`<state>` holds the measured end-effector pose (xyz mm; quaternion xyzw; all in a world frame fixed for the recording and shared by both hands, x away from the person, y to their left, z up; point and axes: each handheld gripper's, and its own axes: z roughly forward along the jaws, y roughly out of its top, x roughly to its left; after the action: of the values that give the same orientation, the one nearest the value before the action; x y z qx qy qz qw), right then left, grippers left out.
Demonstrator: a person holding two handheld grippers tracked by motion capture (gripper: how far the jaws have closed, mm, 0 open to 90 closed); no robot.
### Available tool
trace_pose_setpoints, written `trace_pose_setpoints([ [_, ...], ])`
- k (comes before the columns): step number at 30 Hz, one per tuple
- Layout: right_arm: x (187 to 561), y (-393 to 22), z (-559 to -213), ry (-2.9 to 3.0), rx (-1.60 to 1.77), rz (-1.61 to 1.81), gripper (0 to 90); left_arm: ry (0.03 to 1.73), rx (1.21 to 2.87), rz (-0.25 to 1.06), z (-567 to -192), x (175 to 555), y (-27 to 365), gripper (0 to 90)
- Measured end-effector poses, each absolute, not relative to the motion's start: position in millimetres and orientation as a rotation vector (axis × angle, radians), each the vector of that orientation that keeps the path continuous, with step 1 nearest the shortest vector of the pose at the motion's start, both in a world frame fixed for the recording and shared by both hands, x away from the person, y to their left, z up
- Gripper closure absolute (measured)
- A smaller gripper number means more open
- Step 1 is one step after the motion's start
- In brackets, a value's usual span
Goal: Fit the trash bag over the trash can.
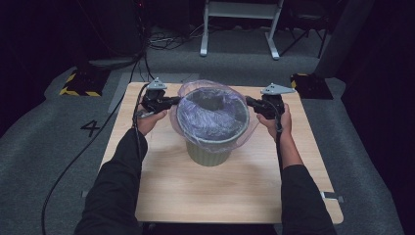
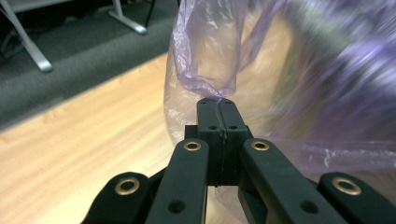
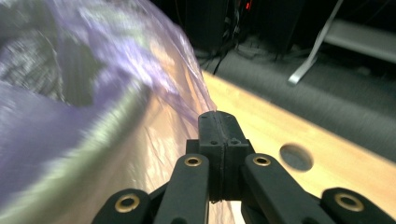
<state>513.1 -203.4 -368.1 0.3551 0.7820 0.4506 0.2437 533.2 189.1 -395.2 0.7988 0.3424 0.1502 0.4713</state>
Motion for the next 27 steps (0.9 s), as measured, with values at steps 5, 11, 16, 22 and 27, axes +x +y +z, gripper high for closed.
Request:
trace_pose_setpoints([
  [5, 518, -202, -388, 2.189, 1.037, 1.196, 90.0, 0.856, 1.959, 0.289, -418, 534, 189, 89.8],
  [11, 515, -213, -411, 2.222, 1.082, 1.194, 90.0, 0.86, 2.002, 0.257, -440, 524, 191, 89.8],
  [16, 506, -224, -424, 2.226, 1.104, 1.225, 90.0, 0.851, 2.021, 0.229, -457, 509, 200, 89.8],
  [22, 494, -237, -420, 2.18, 1.089, 1.247, 80.0, 0.881, 1.96, 0.273, -455, 489, 221, 76.0],
  [27, 479, -251, -400, 2.121, 1.03, 1.265, 56.8, 0.848, 1.917, 0.351, -436, 469, 239, 51.1],
])
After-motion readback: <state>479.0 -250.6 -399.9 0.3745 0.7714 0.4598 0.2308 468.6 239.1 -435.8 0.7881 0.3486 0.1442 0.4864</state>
